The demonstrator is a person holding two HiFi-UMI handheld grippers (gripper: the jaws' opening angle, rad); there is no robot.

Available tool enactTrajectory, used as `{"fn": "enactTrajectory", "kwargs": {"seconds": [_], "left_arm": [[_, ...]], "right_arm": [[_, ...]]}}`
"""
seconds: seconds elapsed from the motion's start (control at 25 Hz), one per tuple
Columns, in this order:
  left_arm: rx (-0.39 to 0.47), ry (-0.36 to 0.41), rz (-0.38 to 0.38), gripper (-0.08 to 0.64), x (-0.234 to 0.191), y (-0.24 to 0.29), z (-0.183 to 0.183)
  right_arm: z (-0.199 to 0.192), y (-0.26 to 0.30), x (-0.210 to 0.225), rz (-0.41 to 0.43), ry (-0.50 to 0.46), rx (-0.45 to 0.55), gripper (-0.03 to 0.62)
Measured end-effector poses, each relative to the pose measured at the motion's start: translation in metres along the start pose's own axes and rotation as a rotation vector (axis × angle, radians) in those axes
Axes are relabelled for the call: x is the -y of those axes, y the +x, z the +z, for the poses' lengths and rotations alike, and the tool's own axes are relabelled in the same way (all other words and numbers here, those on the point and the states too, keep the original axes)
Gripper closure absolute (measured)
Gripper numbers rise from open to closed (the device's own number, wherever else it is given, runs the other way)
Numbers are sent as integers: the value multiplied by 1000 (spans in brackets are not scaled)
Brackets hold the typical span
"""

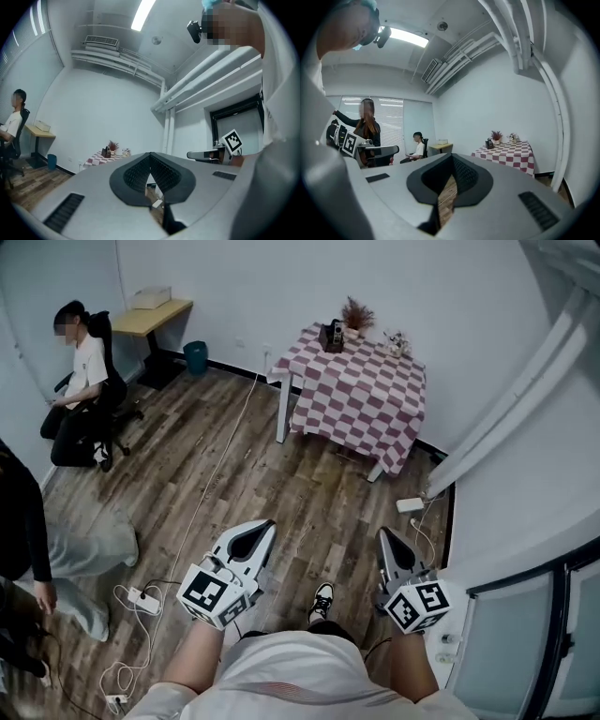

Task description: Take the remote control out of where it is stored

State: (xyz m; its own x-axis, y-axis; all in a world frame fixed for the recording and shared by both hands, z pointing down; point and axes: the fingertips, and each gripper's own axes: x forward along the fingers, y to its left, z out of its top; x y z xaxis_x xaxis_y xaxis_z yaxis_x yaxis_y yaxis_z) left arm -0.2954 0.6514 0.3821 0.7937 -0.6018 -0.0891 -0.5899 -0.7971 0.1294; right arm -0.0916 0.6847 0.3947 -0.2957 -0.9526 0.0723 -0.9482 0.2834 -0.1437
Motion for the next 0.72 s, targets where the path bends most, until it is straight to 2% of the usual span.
{"fn": "enactTrajectory", "kwargs": {"seconds": [0.32, 0.72], "left_arm": [[1, 31, 66, 552, -23, 92, 16], [-18, 42, 162, 552, -35, 215, 6]], "right_arm": [[31, 65, 83, 62, 14, 21, 578], [38, 121, 210, 104, 55, 1, 578]]}}
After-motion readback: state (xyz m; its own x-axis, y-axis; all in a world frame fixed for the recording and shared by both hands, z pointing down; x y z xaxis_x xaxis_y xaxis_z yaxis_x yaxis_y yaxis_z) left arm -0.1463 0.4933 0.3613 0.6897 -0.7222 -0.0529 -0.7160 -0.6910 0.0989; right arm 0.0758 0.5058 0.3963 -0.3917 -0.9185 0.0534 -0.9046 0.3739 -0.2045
